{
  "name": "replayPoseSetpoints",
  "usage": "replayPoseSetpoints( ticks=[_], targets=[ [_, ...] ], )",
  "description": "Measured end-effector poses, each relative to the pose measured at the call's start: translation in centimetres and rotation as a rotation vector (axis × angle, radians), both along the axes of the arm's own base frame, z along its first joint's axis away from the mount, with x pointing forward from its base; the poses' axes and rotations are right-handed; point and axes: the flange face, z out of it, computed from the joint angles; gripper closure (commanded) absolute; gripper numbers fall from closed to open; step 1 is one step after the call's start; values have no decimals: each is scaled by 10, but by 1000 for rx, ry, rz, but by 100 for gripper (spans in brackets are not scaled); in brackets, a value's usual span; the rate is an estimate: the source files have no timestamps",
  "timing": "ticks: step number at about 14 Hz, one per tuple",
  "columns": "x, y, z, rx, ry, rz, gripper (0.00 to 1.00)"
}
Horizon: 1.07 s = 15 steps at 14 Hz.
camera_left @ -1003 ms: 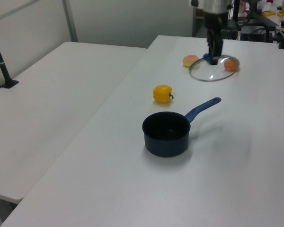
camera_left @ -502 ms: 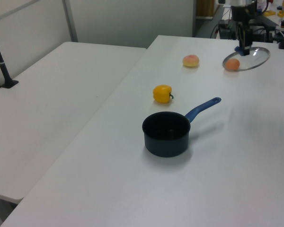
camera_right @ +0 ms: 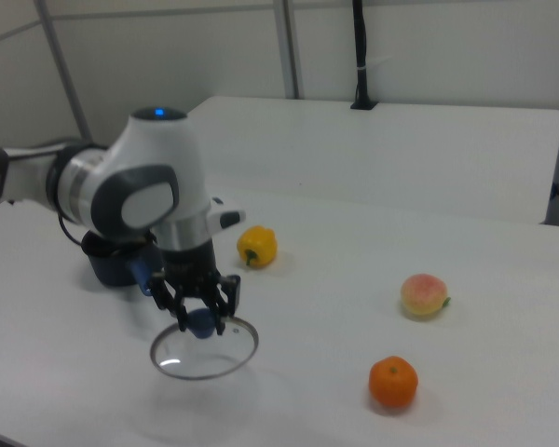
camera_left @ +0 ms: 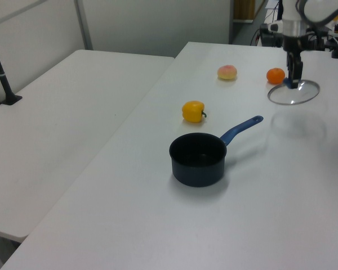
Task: Open lid
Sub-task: 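Carry the lid away from the saucepan toward the orange, then lower the lid onto the table and open the gripper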
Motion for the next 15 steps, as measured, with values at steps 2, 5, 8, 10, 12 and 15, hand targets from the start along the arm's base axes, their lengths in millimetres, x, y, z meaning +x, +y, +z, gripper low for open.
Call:
replayPoseSetpoints(
  ticks=[2, 5, 8, 10, 12, 15],
  targets=[
    [-3, -7, -22, -7, -36, -17, 89],
    [9, -7, -49, -31, -84, -59, 88],
    [17, -7, -75, -48, -73, -67, 79],
    [19, -7, -84, -52, -63, -71, 51],
    [19, -7, -84, -52, -63, -73, 16],
    [19, -7, -88, -54, -54, -79, 0]
  ],
)
